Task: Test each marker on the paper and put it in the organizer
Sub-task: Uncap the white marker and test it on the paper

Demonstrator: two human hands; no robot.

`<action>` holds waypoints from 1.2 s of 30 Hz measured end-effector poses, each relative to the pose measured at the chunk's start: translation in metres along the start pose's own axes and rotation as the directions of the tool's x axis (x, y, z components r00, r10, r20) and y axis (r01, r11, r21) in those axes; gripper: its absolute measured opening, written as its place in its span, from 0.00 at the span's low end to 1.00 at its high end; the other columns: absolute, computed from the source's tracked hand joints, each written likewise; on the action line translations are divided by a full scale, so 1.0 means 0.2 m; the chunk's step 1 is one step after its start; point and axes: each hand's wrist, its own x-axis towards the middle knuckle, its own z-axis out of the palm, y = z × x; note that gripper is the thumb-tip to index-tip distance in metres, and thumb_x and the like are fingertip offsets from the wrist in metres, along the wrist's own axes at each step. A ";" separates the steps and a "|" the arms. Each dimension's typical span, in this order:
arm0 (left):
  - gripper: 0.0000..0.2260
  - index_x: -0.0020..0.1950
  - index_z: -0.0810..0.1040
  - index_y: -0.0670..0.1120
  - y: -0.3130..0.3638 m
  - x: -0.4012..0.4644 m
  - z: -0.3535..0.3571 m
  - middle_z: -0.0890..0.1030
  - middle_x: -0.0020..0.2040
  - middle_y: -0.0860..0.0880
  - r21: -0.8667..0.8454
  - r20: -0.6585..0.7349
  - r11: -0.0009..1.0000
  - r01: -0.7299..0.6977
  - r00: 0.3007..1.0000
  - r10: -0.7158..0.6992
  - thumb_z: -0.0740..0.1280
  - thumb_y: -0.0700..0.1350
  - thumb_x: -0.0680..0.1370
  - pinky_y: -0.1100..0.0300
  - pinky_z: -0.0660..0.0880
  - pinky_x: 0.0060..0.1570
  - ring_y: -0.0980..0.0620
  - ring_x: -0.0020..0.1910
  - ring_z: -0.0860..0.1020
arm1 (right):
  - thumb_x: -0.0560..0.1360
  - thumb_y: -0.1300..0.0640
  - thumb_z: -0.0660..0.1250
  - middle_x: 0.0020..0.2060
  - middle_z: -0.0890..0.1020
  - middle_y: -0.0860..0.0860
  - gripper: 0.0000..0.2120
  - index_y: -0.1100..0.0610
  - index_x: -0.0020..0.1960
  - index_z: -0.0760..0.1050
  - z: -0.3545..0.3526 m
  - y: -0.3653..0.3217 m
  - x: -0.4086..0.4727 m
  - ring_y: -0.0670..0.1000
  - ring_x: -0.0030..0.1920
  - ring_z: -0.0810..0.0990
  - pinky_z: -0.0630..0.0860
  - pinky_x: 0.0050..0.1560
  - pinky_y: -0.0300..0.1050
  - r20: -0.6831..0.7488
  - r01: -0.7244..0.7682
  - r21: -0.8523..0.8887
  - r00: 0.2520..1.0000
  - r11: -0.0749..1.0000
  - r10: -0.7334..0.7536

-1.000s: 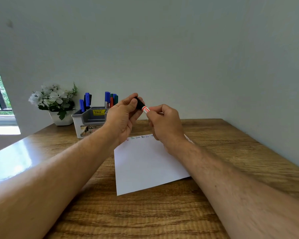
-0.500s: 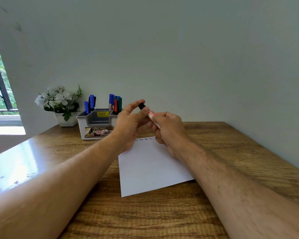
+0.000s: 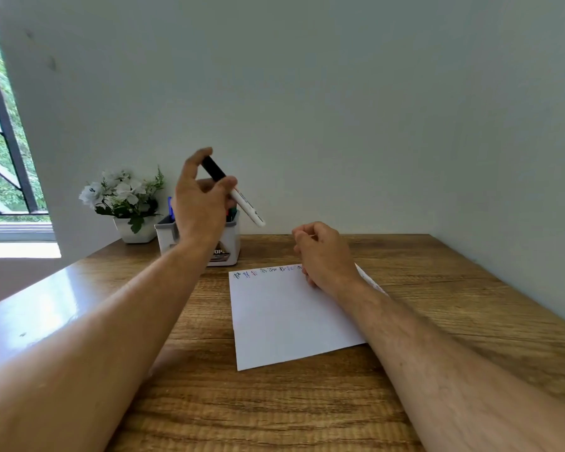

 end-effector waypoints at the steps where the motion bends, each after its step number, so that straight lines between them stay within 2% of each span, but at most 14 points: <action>1: 0.23 0.61 0.75 0.65 0.00 0.03 -0.02 0.85 0.43 0.47 0.020 -0.031 0.999 -0.044 0.999 0.045 0.73 0.40 0.75 0.52 0.83 0.42 0.50 0.40 0.85 | 0.80 0.54 0.62 0.43 0.82 0.48 0.07 0.50 0.46 0.78 0.00 0.01 0.00 0.48 0.35 0.76 0.68 0.30 0.39 0.011 0.025 -0.042 1.000 0.999 -0.025; 2: 0.23 0.61 0.74 0.66 -0.01 0.06 -0.04 0.84 0.43 0.48 0.060 -0.063 0.994 -0.093 0.993 0.097 0.73 0.41 0.75 0.53 0.83 0.44 0.52 0.41 0.85 | 0.80 0.54 0.63 0.42 0.82 0.47 0.07 0.51 0.45 0.78 0.01 0.01 0.00 0.45 0.36 0.76 0.68 0.32 0.37 0.024 0.055 -0.089 0.998 0.995 -0.053; 4: 0.23 0.64 0.73 0.64 -0.03 0.12 -0.07 0.83 0.42 0.55 0.198 -0.119 0.959 -0.201 0.967 0.227 0.72 0.42 0.76 0.63 0.80 0.46 0.61 0.42 0.83 | 0.80 0.54 0.64 0.41 0.81 0.44 0.06 0.52 0.46 0.79 0.02 0.02 -0.01 0.41 0.39 0.77 0.68 0.36 0.33 0.056 0.114 -0.165 0.993 0.980 -0.106; 7: 0.22 0.67 0.71 0.61 -0.07 0.18 -0.10 0.82 0.43 0.58 0.334 -0.130 0.895 -0.296 0.926 0.354 0.69 0.41 0.78 0.76 0.75 0.42 0.69 0.41 0.80 | 0.79 0.54 0.65 0.40 0.80 0.42 0.05 0.51 0.47 0.79 0.03 0.03 -0.01 0.40 0.41 0.77 0.68 0.37 0.33 0.089 0.150 -0.217 0.987 0.965 -0.133; 9: 0.22 0.67 0.70 0.62 -0.11 0.20 -0.09 0.83 0.47 0.54 0.386 -0.126 0.868 -0.313 0.914 0.386 0.68 0.40 0.79 0.76 0.75 0.43 0.66 0.42 0.81 | 0.79 0.53 0.65 0.39 0.80 0.42 0.05 0.50 0.46 0.79 0.04 0.03 -0.01 0.40 0.40 0.77 0.68 0.36 0.33 0.100 0.163 -0.237 0.985 0.958 -0.142; 12: 0.22 0.67 0.69 0.62 -0.14 0.23 -0.08 0.83 0.48 0.52 0.441 -0.132 0.840 -0.316 0.903 0.409 0.67 0.40 0.79 0.62 0.79 0.47 0.57 0.45 0.82 | 0.78 0.52 0.66 0.39 0.80 0.43 0.05 0.51 0.47 0.80 0.05 0.04 0.00 0.41 0.40 0.78 0.69 0.36 0.34 0.115 0.172 -0.250 0.982 0.953 -0.147; 14: 0.22 0.67 0.69 0.62 -0.16 0.24 -0.07 0.83 0.49 0.51 0.471 -0.113 0.833 -0.291 0.916 0.384 0.67 0.40 0.79 0.57 0.80 0.49 0.54 0.46 0.82 | 0.78 0.52 0.66 0.39 0.80 0.43 0.05 0.50 0.46 0.80 0.05 0.04 0.00 0.40 0.40 0.77 0.69 0.37 0.34 0.127 0.177 -0.263 0.981 0.949 -0.148; 15: 0.22 0.66 0.69 0.62 -0.17 0.25 -0.07 0.83 0.50 0.51 0.490 -0.090 0.826 -0.277 0.927 0.365 0.66 0.39 0.79 0.58 0.79 0.48 0.55 0.46 0.82 | 0.77 0.52 0.66 0.39 0.81 0.43 0.05 0.50 0.45 0.80 0.06 0.04 0.00 0.40 0.41 0.77 0.69 0.37 0.35 0.133 0.177 -0.267 0.980 0.947 -0.145; 19: 0.27 0.66 0.69 0.66 -0.22 0.25 -0.07 0.81 0.49 0.51 0.551 -0.002 0.816 -0.176 0.977 0.212 0.60 0.34 0.80 0.76 0.70 0.34 0.67 0.41 0.78 | 0.77 0.53 0.67 0.42 0.82 0.45 0.05 0.51 0.46 0.81 0.06 0.04 0.00 0.43 0.43 0.79 0.72 0.42 0.39 0.147 0.173 -0.281 0.980 0.944 -0.135; 21: 0.31 0.67 0.69 0.67 -0.23 0.26 -0.06 0.79 0.48 0.52 0.584 0.040 0.803 -0.117 0.992 0.116 0.55 0.31 0.78 0.75 0.70 0.29 0.65 0.41 0.78 | 0.77 0.53 0.67 0.42 0.83 0.45 0.04 0.51 0.46 0.80 0.06 0.04 0.00 0.44 0.43 0.79 0.71 0.43 0.39 0.150 0.169 -0.287 0.980 0.943 -0.130; 24: 0.31 0.68 0.70 0.64 -0.24 0.27 -0.06 0.79 0.49 0.50 0.658 0.089 0.747 -0.091 0.995 0.043 0.54 0.31 0.77 0.66 0.73 0.32 0.58 0.42 0.79 | 0.78 0.53 0.67 0.43 0.83 0.46 0.04 0.50 0.45 0.80 0.06 0.04 0.00 0.44 0.44 0.79 0.72 0.43 0.39 0.154 0.166 -0.288 0.980 0.943 -0.125; 29: 0.27 0.71 0.71 0.57 -0.28 0.26 -0.09 0.81 0.58 0.44 0.730 0.160 0.671 -0.133 0.987 0.022 0.57 0.33 0.78 0.52 0.81 0.48 0.49 0.50 0.80 | 0.77 0.55 0.68 0.38 0.80 0.41 0.05 0.48 0.42 0.79 0.05 0.04 0.01 0.38 0.39 0.77 0.68 0.36 0.32 0.165 0.185 -0.314 0.977 0.931 -0.139; 31: 0.29 0.72 0.71 0.56 -0.26 0.25 -0.08 0.81 0.59 0.43 0.744 0.160 0.656 -0.124 0.987 0.005 0.56 0.31 0.76 0.51 0.80 0.50 0.48 0.52 0.80 | 0.76 0.55 0.68 0.36 0.80 0.40 0.06 0.48 0.40 0.79 0.04 0.04 0.01 0.38 0.39 0.77 0.67 0.36 0.32 0.161 0.186 -0.305 0.977 0.934 -0.142; 36: 0.31 0.74 0.69 0.54 -0.20 0.22 -0.08 0.81 0.59 0.42 0.774 0.165 0.624 -0.108 0.986 -0.034 0.57 0.30 0.75 0.49 0.80 0.49 0.46 0.48 0.79 | 0.76 0.56 0.68 0.35 0.79 0.40 0.08 0.48 0.39 0.78 0.02 0.03 0.01 0.38 0.38 0.76 0.66 0.34 0.30 0.141 0.183 -0.312 0.979 0.932 -0.145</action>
